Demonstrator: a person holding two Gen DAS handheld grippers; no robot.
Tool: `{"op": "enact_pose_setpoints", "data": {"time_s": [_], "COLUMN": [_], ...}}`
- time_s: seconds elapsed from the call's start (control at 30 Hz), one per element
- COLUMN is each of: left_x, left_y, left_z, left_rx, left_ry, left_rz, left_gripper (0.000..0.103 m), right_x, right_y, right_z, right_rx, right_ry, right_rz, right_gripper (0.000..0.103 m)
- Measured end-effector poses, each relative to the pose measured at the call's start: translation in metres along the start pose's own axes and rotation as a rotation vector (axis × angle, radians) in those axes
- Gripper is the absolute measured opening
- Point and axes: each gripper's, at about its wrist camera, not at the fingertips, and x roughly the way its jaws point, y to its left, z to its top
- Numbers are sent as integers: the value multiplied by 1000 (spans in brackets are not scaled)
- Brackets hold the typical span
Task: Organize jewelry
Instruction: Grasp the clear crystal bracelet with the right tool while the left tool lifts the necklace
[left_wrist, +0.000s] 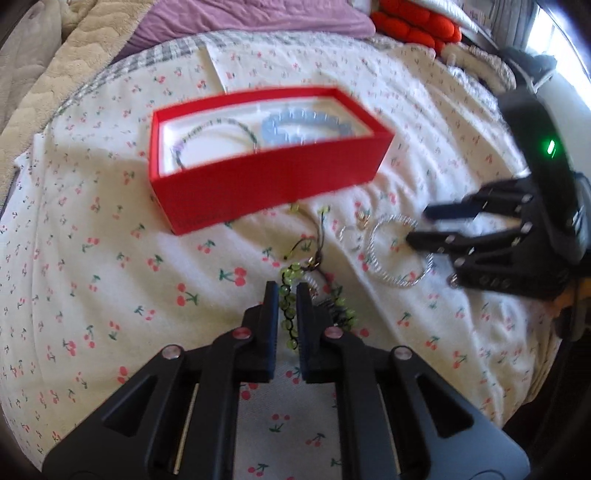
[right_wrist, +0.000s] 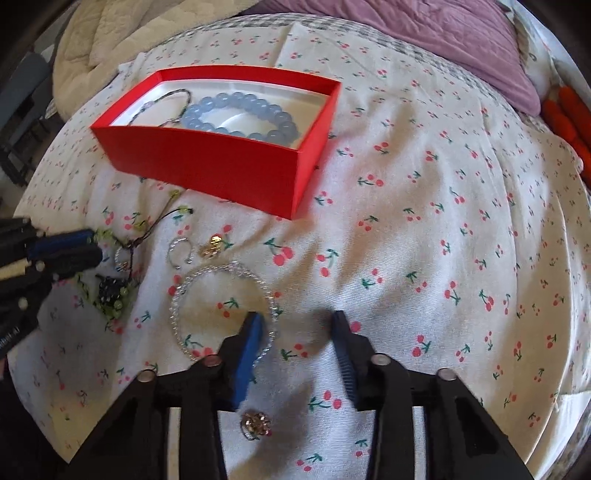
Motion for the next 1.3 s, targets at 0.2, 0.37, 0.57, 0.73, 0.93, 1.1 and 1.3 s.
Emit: {"op": "enact_pose_setpoints", "data": {"time_s": [0.2,0.37,0.57,0.73,0.93,1.1,1.3], "left_x": [-19,-30,-39,-47,-57,-64,-71], "left_y": [-1,-2,-3,-4,-5,-6,-5], "left_z": [6,11,16,21,28,40,60], "left_rx": [-22,-34,-42,-56,-65,-73,-106], "left_ry": [-51,-83,-110,-135,-172,-206,-261], "left_rz": [-36,-48,-50,-51,-50,-54,-73], "left_gripper": [10,10,10,10,10,10,10], "right_x": [-3,-13,-31,-49,-65,-80,-99], "right_y": [16,21,20,23,21,12,5], "right_z": [0,5,1,1,3,11,23], "right_rx": [-36,-13,-24,-23,-16,14,44], "right_ry": [8,-9,-44,-77,-115,-152,-210], "right_rz": [10,47,72,92,100,108,131], "right_gripper": [8,5,4,4,4,4,4]}}
